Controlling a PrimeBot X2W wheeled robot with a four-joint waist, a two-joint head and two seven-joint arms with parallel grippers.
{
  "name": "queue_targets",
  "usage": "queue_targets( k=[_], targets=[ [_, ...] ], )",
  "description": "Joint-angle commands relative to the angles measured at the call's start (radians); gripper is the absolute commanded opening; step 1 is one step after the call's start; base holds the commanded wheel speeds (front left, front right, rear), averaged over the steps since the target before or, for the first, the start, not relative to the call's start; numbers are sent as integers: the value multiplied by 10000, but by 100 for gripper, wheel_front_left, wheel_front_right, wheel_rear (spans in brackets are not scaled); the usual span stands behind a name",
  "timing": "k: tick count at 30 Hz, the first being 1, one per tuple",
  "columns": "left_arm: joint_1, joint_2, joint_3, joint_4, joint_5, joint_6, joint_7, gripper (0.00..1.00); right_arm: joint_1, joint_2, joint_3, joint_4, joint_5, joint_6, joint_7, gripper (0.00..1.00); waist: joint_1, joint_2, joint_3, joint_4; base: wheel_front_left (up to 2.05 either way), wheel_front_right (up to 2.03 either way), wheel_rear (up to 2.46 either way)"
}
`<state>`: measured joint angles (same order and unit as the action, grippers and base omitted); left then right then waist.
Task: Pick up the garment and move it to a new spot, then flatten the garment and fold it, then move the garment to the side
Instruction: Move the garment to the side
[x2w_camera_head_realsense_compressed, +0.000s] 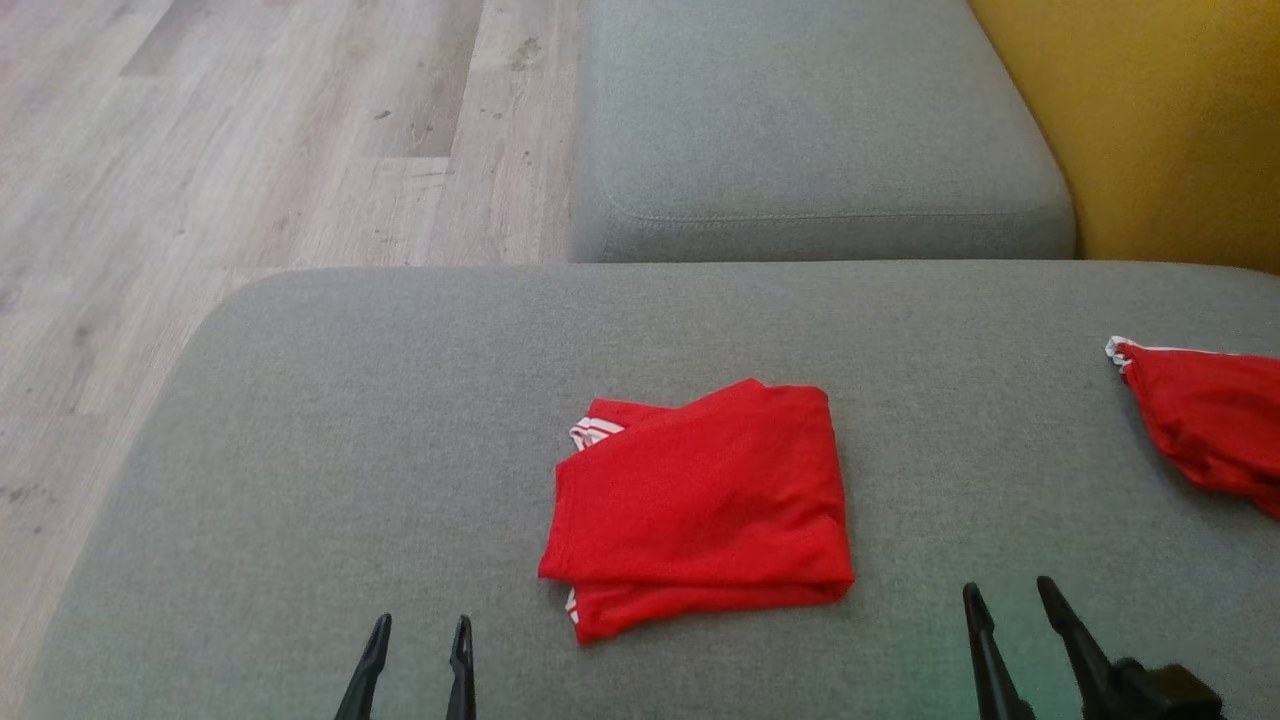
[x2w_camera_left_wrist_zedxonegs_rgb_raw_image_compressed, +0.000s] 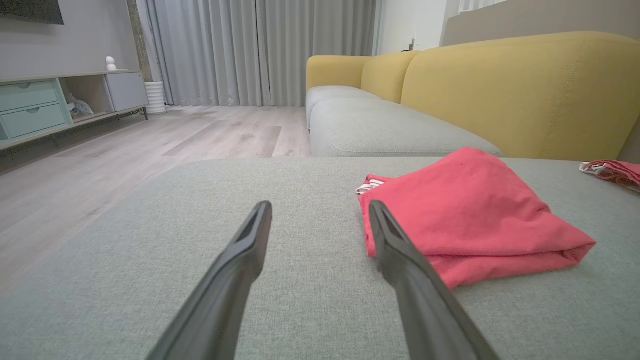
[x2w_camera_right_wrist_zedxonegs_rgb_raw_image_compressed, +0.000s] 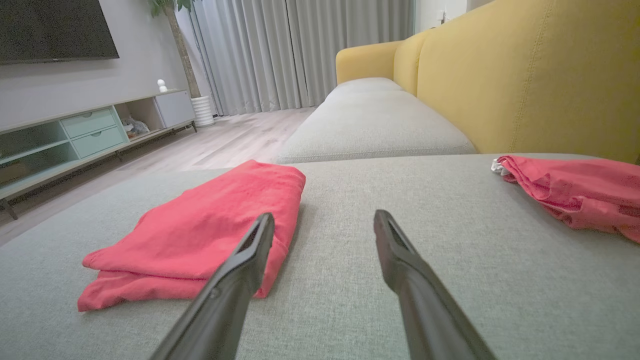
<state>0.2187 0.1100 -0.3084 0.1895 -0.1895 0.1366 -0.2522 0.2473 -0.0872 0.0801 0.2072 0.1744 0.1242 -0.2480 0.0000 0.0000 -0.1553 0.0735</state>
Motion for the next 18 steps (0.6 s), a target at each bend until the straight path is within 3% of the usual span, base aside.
queue_targets(
  k=[1, 9, 18],
  targets=[
    [-246, -154, 446, -262, 110, -60, -95, 100, -224, -107, 206, -241, -111, 65, -137, 100, 0, 0, 35, 33, 0, 0, 0],
    [-486, -318, 462, -352, 336, -281, -95, 100, -1396, 83, 485, 1270, 426, 65, -137, 100, 0, 0, 748, 324, 0, 0, 0],
    [-1012, -509, 95, -204, 421, -523, -95, 100, -4906, 226, 1534, 5474, 2231, 65, 297, 100, 0, 0, 1664, 1128, 0, 0, 0]
  ],
)
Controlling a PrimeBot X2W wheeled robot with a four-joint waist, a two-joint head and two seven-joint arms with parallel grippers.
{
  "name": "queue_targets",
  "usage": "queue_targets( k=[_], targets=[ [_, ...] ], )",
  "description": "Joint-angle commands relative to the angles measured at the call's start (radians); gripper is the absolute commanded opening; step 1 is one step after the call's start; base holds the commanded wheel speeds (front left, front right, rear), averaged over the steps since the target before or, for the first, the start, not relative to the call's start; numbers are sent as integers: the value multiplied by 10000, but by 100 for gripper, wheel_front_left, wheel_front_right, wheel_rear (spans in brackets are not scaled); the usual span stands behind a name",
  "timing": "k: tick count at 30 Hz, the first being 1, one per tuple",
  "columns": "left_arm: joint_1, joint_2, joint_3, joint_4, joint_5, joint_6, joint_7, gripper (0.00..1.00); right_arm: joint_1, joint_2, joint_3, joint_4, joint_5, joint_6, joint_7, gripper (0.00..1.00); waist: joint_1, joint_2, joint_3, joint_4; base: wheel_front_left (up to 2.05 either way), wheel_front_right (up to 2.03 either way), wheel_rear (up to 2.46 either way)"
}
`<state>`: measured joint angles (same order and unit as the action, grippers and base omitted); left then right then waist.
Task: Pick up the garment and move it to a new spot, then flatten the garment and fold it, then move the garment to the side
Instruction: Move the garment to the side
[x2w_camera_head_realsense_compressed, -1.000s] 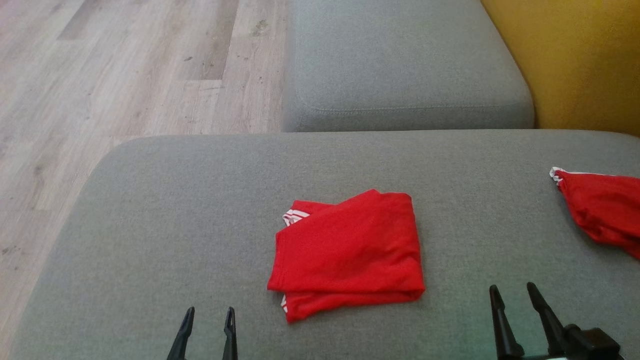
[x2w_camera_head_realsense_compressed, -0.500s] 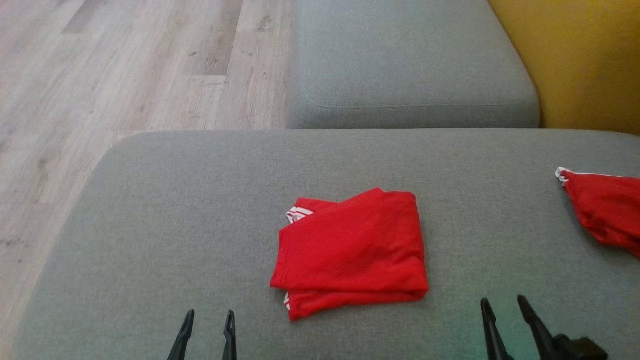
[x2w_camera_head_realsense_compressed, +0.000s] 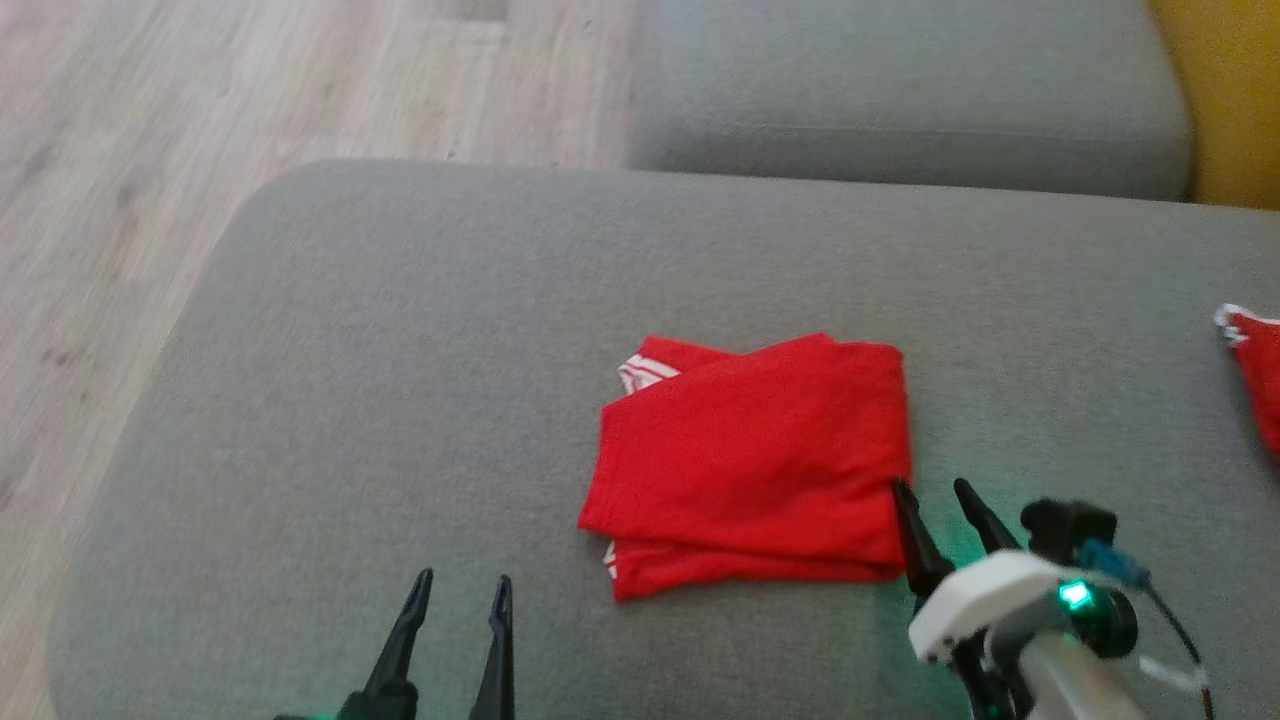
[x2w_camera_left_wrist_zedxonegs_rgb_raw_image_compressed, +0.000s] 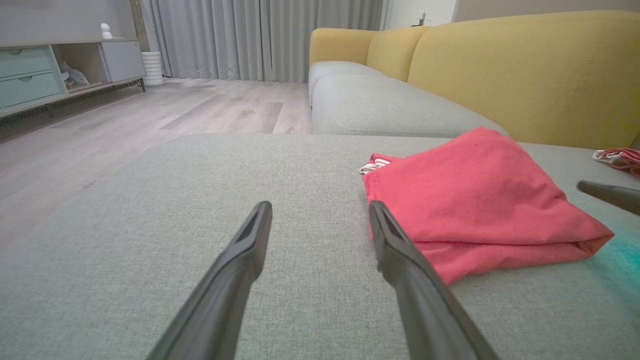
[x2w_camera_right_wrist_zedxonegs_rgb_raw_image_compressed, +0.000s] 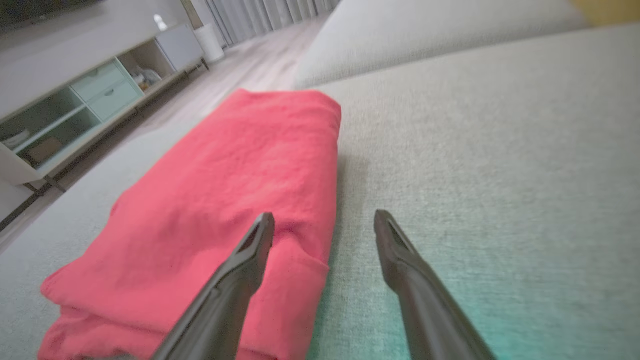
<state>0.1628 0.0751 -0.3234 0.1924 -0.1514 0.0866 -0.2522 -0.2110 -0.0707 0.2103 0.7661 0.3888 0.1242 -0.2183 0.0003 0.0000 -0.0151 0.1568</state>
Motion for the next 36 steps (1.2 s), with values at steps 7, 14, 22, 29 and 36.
queue_targets(
  k=[7, 14, 22, 29, 36],
  targets=[
    [-828, -215, 160, -124, -48, -64, -95, 100, -1742, 121, 808, 1668, 1062, 65, 203, 19, -3, 0, 616, 791, 0, 0, 0],
    [-890, -226, 459, -294, 41, -4, -95, 100, -2527, -241, 1548, 2058, 1265, 65, -360, 0, -3, 0, 927, 358, 0, 0, 0],
    [-1481, -237, 568, -741, 190, -118, -95, 100, -4163, -1749, 1535, 1933, 924, 65, -430, 0, -3, 0, 2123, -1213, 0, 0, 0],
    [-2262, -244, 415, -753, 254, -241, -95, 100, -5442, -3766, 1021, 2312, 894, 65, -429, 0, -3, 0, 3058, -2107, 0, 0, 0],
    [-2855, -246, 253, -719, 215, -273, -95, 100, -6271, -5407, 515, 2821, 805, 65, -420, 0, -3, 0, 3768, -2305, 0, 0, 0]
  ],
)
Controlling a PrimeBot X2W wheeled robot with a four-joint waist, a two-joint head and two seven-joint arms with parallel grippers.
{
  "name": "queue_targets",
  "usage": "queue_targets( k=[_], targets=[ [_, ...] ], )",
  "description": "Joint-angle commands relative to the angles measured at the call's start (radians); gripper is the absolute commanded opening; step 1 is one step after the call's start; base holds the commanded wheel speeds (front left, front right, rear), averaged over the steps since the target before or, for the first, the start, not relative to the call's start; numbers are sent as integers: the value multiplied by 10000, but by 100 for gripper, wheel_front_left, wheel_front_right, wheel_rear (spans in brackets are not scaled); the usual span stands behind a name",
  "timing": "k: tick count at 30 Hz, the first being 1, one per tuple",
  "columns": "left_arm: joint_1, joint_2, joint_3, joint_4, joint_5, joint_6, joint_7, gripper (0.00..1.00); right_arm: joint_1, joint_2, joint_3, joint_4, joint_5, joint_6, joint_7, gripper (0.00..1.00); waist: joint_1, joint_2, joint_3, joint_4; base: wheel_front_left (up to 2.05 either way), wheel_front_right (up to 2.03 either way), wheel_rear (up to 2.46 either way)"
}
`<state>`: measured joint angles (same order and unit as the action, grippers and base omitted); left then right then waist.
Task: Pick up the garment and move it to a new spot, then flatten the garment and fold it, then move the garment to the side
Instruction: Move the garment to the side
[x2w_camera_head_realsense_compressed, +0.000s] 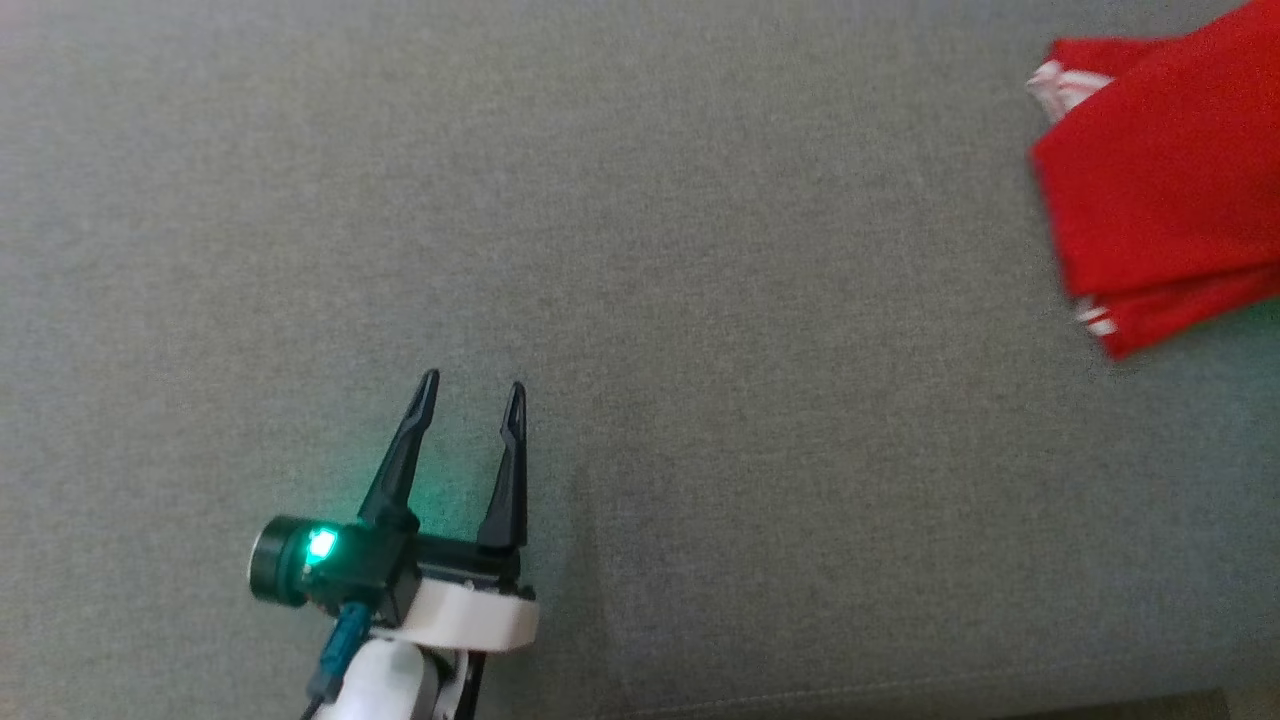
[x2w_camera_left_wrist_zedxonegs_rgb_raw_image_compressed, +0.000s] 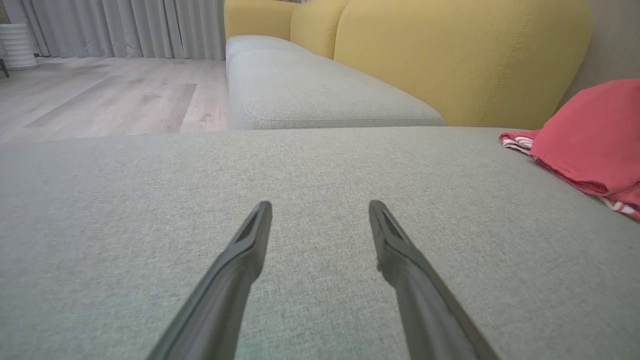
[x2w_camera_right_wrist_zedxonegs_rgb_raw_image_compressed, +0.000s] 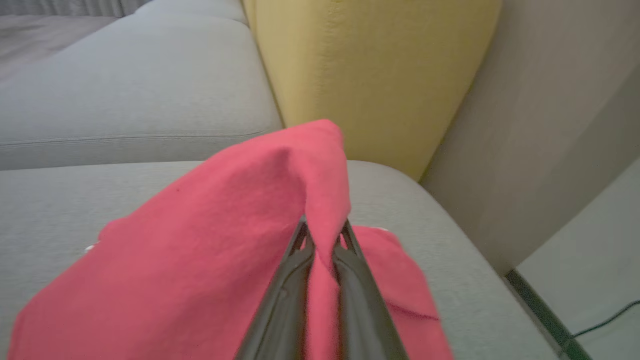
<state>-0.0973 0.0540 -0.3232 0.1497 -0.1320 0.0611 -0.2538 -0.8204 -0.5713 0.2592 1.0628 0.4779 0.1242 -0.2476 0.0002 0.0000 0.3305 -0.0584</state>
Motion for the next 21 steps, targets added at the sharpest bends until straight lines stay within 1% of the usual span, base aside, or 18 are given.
queue_targets(
  k=[1, 2, 3, 4, 7, 8, 10, 13, 14, 15, 19, 21],
  targets=[
    [-325, -36, 247, -282, 34, -31, -80, 100, -248, -563, -77, -65, -74, 65, -128, 0, -2, 0, 387, -133, 0, 0, 0],
    [-392, -36, 264, -260, 65, -30, -80, 100, -314, -712, -185, 42, -74, 65, -129, 4, -2, 0, 444, -103, 0, 0, 0],
    [-446, -36, 285, -235, 90, -27, -80, 100, -365, -834, -262, 167, -116, 65, -129, 37, -2, 0, 475, -58, 0, 0, 0],
    [-492, -36, 313, -226, 93, -19, -80, 100, -409, -929, -330, 297, -190, 65, -130, 100, -2, 0, 481, 3, 0, 0, 0],
    [-476, -36, 269, -101, -474, -226, -80, 100, -385, -941, -484, 559, -431, 65, -134, 100, -2, 0, 252, 221, 0, 0, 0],
    [-463, -36, 308, -56, -869, -251, -80, 100, -225, -851, -710, 424, -782, 65, -137, 100, -2, 0, -115, 355, 0, 0, 0],
    [-381, -37, 285, 44, -1070, -233, -80, 100, 222, -517, -1084, 125, -1189, 65, -138, 100, -2, 0, -685, 477, 0, 0, 0],
    [-231, -37, 198, 276, -1275, -261, -80, 100, 1317, 489, -1707, -575, -1711, 65, -139, 100, -2, 0, -1620, 673, 0, 0, 0],
    [-231, -37, 198, 276, -1275, -261, -80, 100, 1317, 489, -1707, -575, -1711, 65, -139, 100, -2, 0, -1620, 673, 0, 0, 0],
    [-209, -37, 205, 340, -1297, -238, -80, 100, 1738, 887, -1863, -913, -1897, 65, -139, 100, -2, 0, -1903, 732, 0, 0, 0],
    [164, -37, 299, 648, -1384, 6, -80, 100, 3741, 2582, -2171, -2649, -2598, 65, -140, 100, -2, 0, -3116, 837, 0, 0, 0],
    [422, -37, 301, 719, -1381, 103, -80, 100, 4768, 3235, -2088, -3704, -2808, 65, -140, 100, -2, 0, -3497, 887, 0, 0, 0]
  ],
)
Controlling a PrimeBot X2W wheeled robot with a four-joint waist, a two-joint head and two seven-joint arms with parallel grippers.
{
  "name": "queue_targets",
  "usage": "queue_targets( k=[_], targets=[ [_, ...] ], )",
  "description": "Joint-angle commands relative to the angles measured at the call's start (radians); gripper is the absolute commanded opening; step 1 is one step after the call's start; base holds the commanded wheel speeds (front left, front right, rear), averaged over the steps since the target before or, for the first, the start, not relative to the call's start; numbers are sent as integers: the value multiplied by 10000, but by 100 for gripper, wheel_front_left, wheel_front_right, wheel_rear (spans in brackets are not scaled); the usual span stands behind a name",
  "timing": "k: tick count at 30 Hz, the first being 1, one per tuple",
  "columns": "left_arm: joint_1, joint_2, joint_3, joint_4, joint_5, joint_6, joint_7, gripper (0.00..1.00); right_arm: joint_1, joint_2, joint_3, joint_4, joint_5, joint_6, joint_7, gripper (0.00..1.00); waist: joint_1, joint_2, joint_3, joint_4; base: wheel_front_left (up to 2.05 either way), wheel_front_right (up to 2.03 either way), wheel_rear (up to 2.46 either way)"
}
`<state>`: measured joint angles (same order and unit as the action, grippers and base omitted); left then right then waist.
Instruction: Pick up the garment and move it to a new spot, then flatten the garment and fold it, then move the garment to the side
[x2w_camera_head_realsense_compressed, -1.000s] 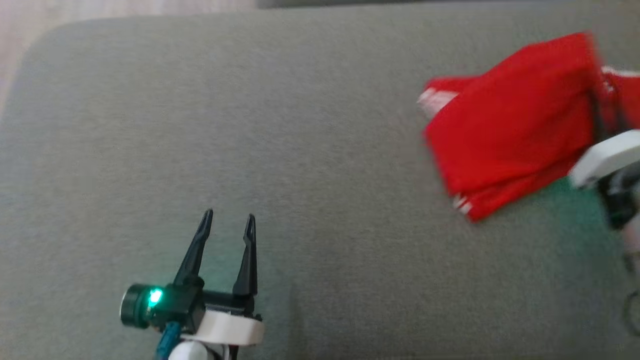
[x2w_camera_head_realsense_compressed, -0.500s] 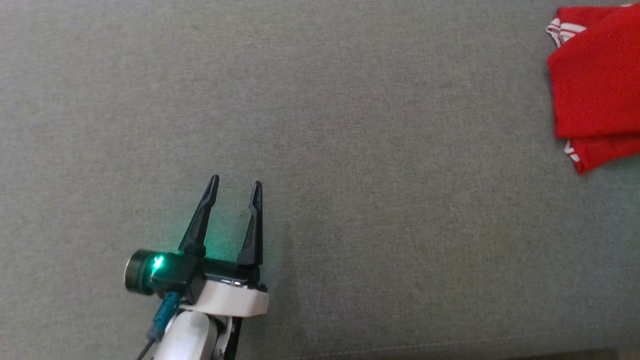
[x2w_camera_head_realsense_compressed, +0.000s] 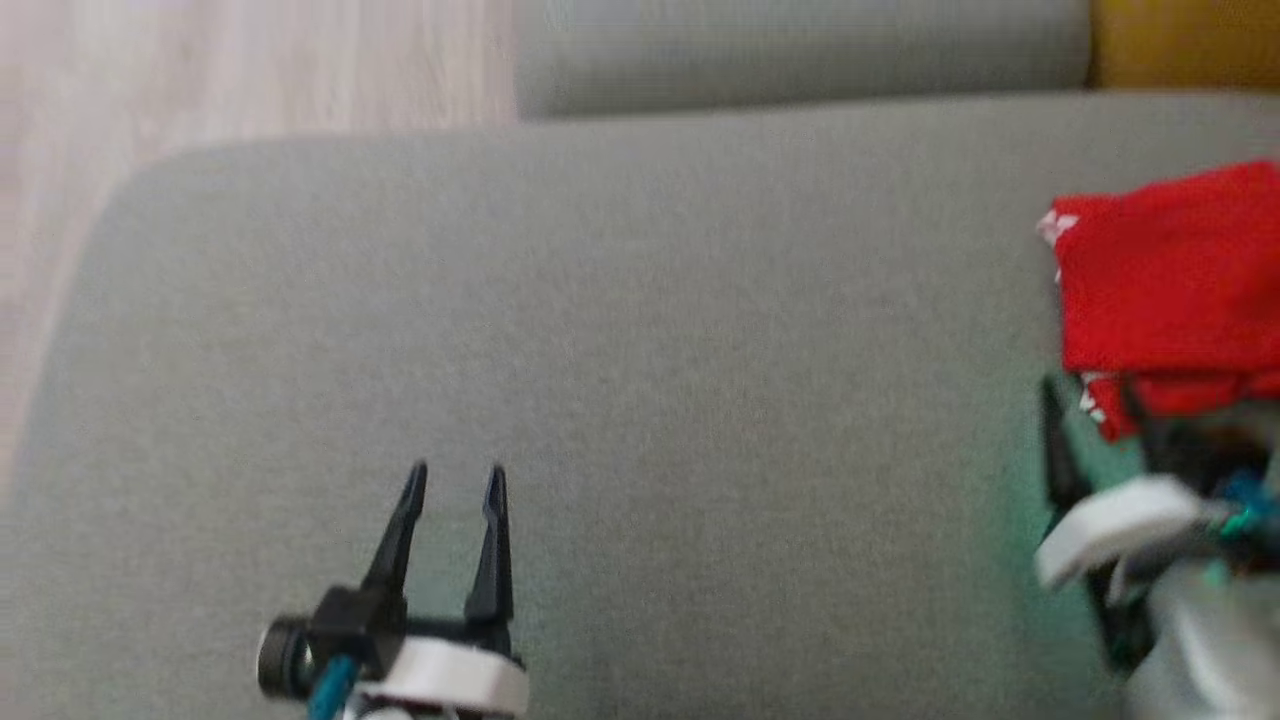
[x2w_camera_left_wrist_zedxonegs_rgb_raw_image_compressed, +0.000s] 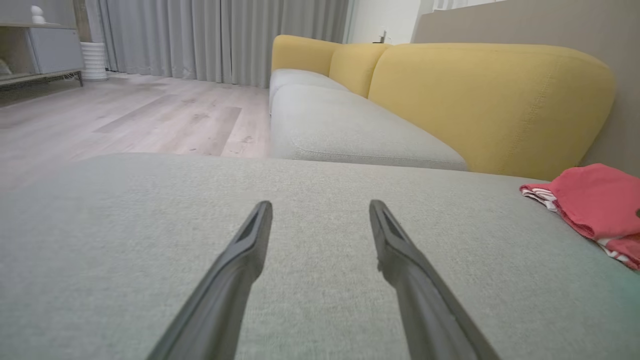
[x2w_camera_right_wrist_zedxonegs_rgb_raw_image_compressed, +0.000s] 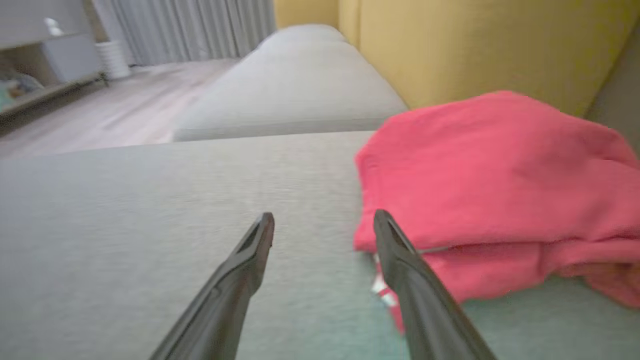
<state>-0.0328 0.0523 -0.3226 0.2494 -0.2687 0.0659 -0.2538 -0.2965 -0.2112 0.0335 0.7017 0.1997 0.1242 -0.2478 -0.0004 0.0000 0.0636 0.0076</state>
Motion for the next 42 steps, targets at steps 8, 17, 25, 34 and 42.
queue_targets(
  k=[8, 17, 25, 34, 42],
  targets=[
    [816, -20, 556, -519, 23, 407, -80, 100, 3073, 1221, 249, -4090, -815, 65, -138, 100, 4, 0, -1926, 559, 0, 0, 0],
    [1368, -20, 733, -1069, 472, 346, -80, 100, 4541, 1584, -72, -5593, -1384, 65, -139, 100, 4, 0, -2138, 611, 0, 0, 0],
    [1904, 10, 327, -428, 518, 361, 24, 0, 4999, 1680, -342, -4917, -1258, -2, 20, 0, 4, 0, -2126, 631, 0, 0, 0],
    [1764, 62, 536, -395, -524, 217, 219, 0, 4790, 1675, -424, -4843, -179, 3, 277, 0, 4, 0, -2017, 580, 0, 0, 0],
    [1601, 100, 708, -345, -1348, 79, 383, 0, 4618, 1671, -487, -4829, 678, 7, 477, 0, 4, 0, -1933, 541, 0, 0, 0]
  ],
)
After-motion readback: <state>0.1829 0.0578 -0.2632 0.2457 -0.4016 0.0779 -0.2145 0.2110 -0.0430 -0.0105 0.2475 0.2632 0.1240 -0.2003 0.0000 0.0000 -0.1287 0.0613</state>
